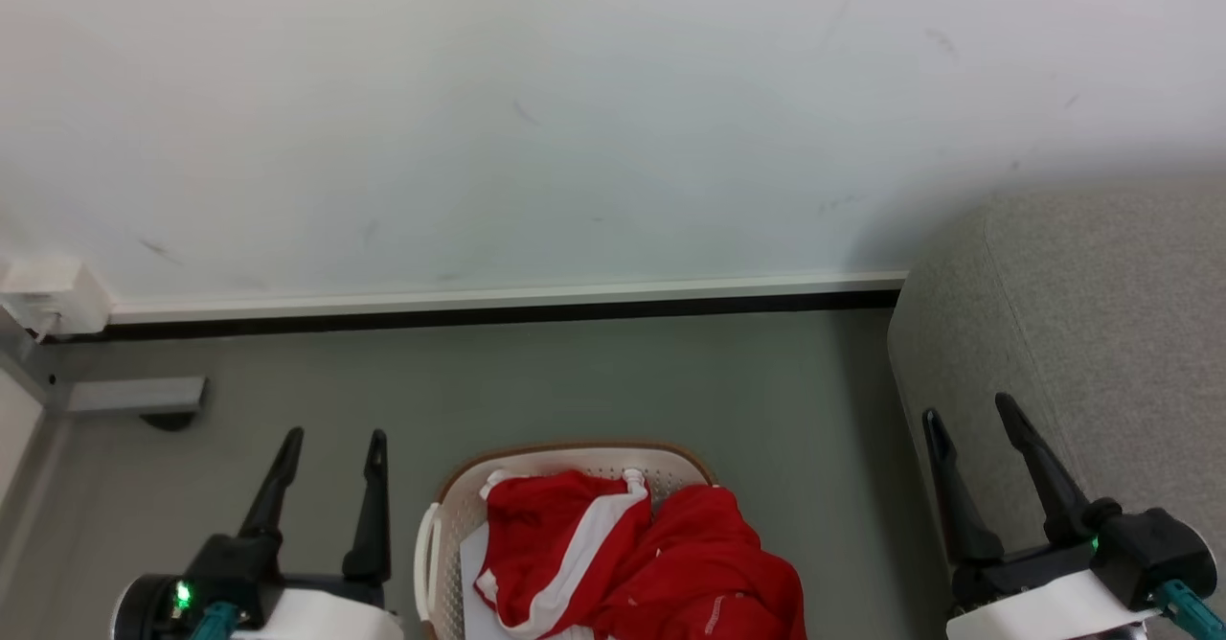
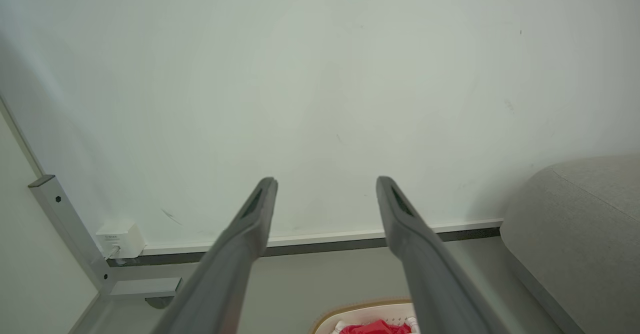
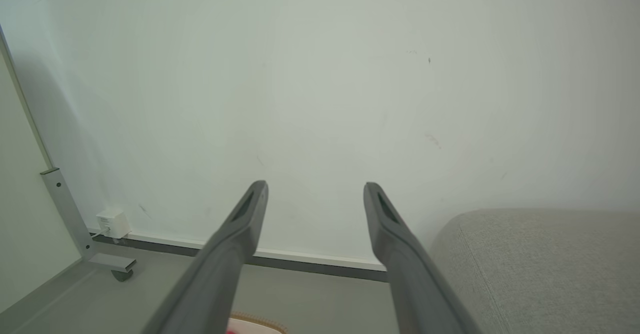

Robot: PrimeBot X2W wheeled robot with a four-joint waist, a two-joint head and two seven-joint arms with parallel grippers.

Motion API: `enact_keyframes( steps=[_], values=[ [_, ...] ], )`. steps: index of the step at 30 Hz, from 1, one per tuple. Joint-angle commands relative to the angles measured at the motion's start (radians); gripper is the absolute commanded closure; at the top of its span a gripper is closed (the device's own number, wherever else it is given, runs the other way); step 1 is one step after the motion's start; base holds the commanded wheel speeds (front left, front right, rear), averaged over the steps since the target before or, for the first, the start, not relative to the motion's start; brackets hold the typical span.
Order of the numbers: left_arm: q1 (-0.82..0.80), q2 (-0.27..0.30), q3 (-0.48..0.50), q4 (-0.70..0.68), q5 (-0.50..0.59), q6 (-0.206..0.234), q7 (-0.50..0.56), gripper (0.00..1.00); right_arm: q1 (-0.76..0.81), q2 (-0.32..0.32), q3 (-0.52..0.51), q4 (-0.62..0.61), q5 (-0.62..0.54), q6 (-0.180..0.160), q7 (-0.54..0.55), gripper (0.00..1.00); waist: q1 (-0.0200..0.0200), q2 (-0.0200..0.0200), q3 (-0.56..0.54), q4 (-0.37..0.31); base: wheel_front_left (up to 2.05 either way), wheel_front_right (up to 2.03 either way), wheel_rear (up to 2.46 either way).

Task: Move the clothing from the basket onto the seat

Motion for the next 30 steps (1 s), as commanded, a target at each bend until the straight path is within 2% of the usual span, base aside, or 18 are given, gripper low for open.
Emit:
enact_keyframes(
  steps=[1,17,24,30],
  values=[
    [-0.025,0.001,0.005,0.002,-0.017,-0.006,-0.001,0.0,-0.029,-0.001,-0.002,-0.009,0.005,-0.002,-0.003,0.0,0.0,0.0,0.038,-0.01,0.0,0.0,0.0],
    [-0.172,-0.001,0.019,0.021,-0.014,-0.057,-0.001,0.0,-0.146,0.016,-0.032,-0.059,0.003,-0.002,-0.001,0.0,0.0,0.0,0.248,-0.069,0.0,0.0,0.0],
    [-0.265,0.013,0.003,0.074,-0.021,-0.084,-0.001,0.0,-0.201,0.023,-0.05,-0.084,-0.003,-0.002,-0.001,0.0,0.0,0.0,0.36,-0.098,0.0,0.0,0.0],
    [-0.337,0.027,-0.004,0.178,-0.039,-0.101,-0.001,0.0,-0.235,0.033,-0.069,-0.101,-0.01,-0.002,-0.001,0.0,0.0,0.0,0.436,-0.129,0.0,0.0,0.0]
  ],
)
